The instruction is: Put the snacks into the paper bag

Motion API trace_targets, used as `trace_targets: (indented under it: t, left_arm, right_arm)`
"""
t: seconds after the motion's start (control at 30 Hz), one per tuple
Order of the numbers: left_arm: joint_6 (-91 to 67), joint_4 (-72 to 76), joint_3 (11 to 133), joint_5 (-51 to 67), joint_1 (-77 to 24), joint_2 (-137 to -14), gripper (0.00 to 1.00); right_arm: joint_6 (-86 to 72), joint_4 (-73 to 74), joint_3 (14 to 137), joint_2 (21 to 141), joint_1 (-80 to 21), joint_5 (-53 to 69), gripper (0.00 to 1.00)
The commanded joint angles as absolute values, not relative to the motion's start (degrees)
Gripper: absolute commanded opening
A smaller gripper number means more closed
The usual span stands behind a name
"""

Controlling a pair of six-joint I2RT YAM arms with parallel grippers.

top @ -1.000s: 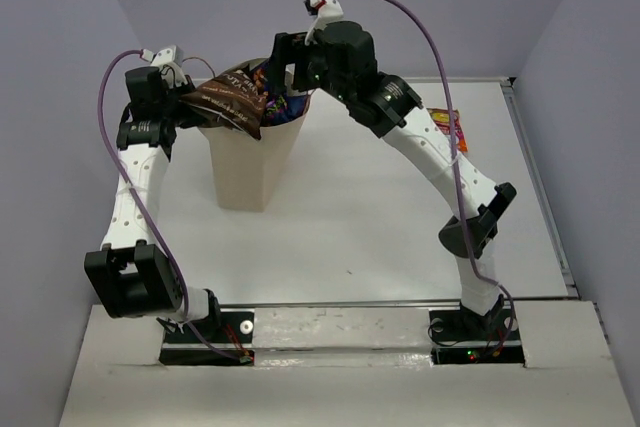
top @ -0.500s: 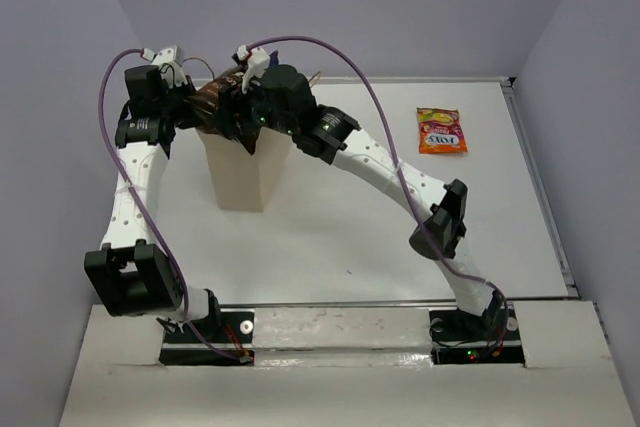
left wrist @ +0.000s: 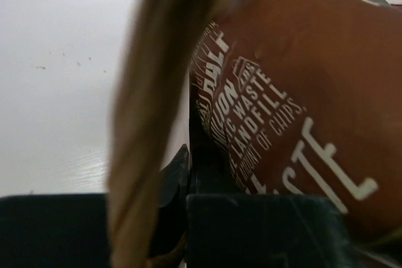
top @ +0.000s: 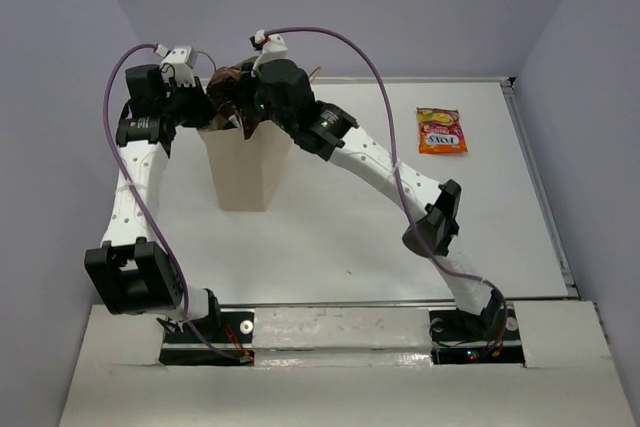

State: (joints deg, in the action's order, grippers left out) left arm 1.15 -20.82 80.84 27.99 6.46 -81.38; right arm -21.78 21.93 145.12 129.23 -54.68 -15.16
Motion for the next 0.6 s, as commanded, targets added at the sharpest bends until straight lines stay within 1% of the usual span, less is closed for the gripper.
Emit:
trace_targets:
  t: [0.0, 0.1, 0.2, 0.3, 0.4, 0.57]
  left_arm:
    - [7.6, -20.7, 84.6, 37.1, 6.1, -78.8, 0.00]
    - [8.1, -20.7, 84.8, 39.1, 5.9, -78.5, 0.00]
    - [7.0, -19.5, 84.8, 39.8, 5.9, -78.3, 0.00]
    - [4.7, -17.9, 84.7, 39.6, 5.9, -78.0, 0.00]
    - [1.9, -16.6, 85.1, 38.6, 6.2, -78.0, 0.00]
    - [-3.1, -14.4, 86.0, 38.8, 6.7, -77.6, 0.00]
  right_arm:
    - [-22.0, 21.6, 147.5, 132.4, -51.8, -26.1, 0.01]
    - [-20.0, 20.9, 145.7, 134.4, -51.2, -27.0, 0.01]
    - [-20.9, 23.0, 140.8, 135.1, -50.6, -27.4, 0.01]
    - [-24.2, 28.0, 136.9, 135.4, -50.1, -26.0, 0.01]
    - [-25.7, 34.8, 136.8, 137.1, -49.5, -25.2, 0.01]
    - [-28.1, 38.9, 133.5, 136.9, -49.0, -22.4, 0.01]
